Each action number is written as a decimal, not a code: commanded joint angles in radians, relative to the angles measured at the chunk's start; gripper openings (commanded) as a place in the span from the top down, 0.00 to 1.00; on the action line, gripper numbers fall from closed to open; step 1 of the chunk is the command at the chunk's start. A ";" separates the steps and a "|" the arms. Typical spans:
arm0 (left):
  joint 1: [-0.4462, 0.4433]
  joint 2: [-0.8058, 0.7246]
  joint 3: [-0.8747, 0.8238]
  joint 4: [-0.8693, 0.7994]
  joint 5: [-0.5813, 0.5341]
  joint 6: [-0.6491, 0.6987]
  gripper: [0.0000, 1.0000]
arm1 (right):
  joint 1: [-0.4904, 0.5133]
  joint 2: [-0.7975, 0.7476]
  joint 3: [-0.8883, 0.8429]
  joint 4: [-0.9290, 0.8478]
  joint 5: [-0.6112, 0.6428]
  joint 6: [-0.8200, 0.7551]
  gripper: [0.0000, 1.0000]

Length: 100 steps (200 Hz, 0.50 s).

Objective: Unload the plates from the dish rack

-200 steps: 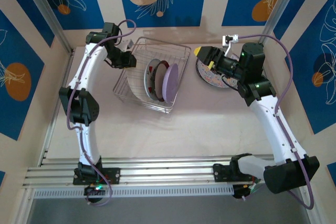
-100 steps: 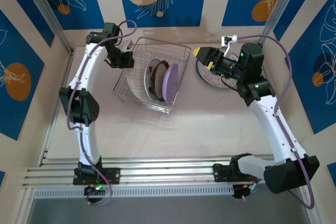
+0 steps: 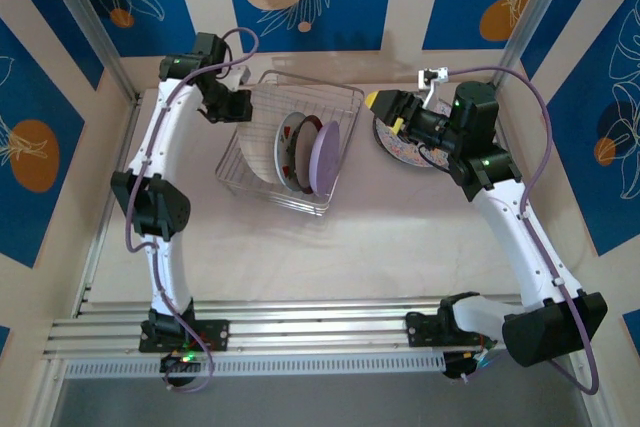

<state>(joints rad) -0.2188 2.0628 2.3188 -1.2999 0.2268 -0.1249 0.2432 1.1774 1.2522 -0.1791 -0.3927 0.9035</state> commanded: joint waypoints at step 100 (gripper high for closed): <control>-0.006 -0.196 0.083 -0.041 -0.223 -0.094 1.00 | 0.013 0.011 0.017 0.006 0.000 0.009 0.25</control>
<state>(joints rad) -0.2256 1.9423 2.3653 -1.3544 0.0605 -0.1753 0.2489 1.1839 1.2522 -0.1787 -0.3927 0.9035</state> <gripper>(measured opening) 0.076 0.752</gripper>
